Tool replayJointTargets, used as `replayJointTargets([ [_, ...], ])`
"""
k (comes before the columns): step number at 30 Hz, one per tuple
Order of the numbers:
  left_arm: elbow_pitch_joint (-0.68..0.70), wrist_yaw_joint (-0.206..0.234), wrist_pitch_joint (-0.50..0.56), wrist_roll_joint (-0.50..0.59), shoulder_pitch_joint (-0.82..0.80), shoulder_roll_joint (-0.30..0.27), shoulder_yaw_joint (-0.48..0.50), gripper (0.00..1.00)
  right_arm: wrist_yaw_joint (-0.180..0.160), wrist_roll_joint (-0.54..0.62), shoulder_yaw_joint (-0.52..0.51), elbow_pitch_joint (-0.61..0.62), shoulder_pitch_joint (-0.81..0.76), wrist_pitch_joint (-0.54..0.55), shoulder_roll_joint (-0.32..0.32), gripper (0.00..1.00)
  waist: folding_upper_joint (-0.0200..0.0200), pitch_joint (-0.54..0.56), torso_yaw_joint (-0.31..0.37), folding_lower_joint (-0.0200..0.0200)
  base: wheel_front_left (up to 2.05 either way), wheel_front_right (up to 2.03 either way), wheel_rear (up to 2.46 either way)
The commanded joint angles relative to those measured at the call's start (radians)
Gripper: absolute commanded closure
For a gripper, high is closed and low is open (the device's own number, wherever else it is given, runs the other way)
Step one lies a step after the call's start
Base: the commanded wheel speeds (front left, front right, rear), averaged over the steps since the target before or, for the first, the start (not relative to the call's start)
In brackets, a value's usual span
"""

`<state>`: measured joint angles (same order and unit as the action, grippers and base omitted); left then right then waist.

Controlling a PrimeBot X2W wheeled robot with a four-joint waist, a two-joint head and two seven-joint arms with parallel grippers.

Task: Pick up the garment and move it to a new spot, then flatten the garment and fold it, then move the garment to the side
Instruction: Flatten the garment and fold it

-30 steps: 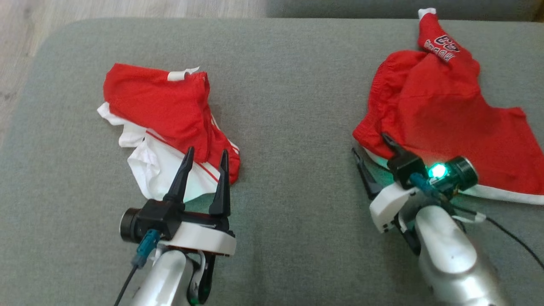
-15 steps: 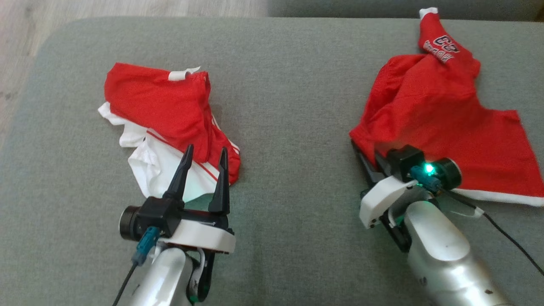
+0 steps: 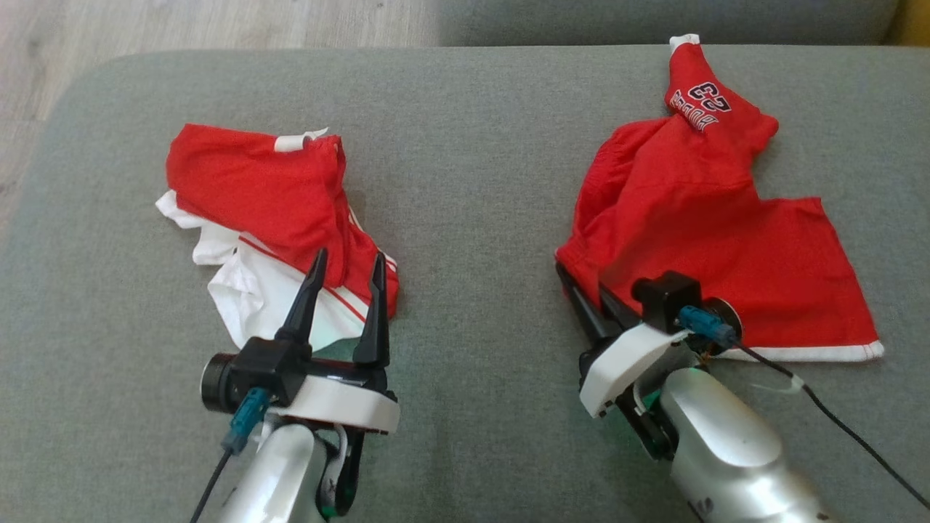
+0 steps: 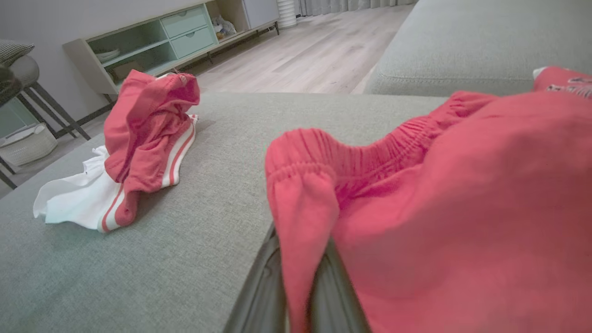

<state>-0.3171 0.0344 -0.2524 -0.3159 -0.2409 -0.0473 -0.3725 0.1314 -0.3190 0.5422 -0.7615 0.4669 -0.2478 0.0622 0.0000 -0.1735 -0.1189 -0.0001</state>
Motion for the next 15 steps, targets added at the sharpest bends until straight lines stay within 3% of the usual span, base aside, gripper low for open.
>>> replayJointTargets([
  [1,0.033,-0.001,-0.009,0.007,-0.017,-0.003,0.036,0.0,-0.001,-0.024,0.009,0.009,0.03,-0.006,-0.012,1.0,0.0,-0.005,0.001,0.0001,0.0,0.0,0.0],
  [4,0.033,-0.001,-0.009,0.008,-0.017,-0.003,0.034,0.0,-0.001,-0.038,0.002,-0.028,0.05,0.002,-0.007,1.0,0.0,-0.012,0.002,0.0001,0.0,0.0,0.0],
  [5,0.033,-0.001,-0.009,0.008,-0.018,-0.003,0.033,0.0,-0.001,-0.037,-0.001,-0.043,0.058,0.003,-0.004,0.76,0.0,-0.014,0.003,0.0001,0.0,0.0,0.0],
  [6,0.033,0.0,-0.009,0.008,-0.019,-0.003,0.033,0.0,-0.001,-0.032,-0.007,-0.056,0.066,0.002,-0.001,0.04,0.0,-0.015,0.004,0.0001,0.0,0.0,0.0],
  [7,0.033,0.0,-0.009,0.007,-0.02,-0.003,0.032,0.0,-0.001,-0.028,-0.013,-0.07,0.072,0.001,-0.001,0.0,0.0,-0.015,0.004,0.0001,0.0,0.0,0.0],
  [15,0.027,0.001,-0.009,0.012,-0.017,-0.003,0.038,0.0,-0.001,0.024,-0.059,-0.073,0.091,-0.012,-0.004,0.0,0.0,-0.001,0.028,0.0001,0.0,0.0,0.0],
])
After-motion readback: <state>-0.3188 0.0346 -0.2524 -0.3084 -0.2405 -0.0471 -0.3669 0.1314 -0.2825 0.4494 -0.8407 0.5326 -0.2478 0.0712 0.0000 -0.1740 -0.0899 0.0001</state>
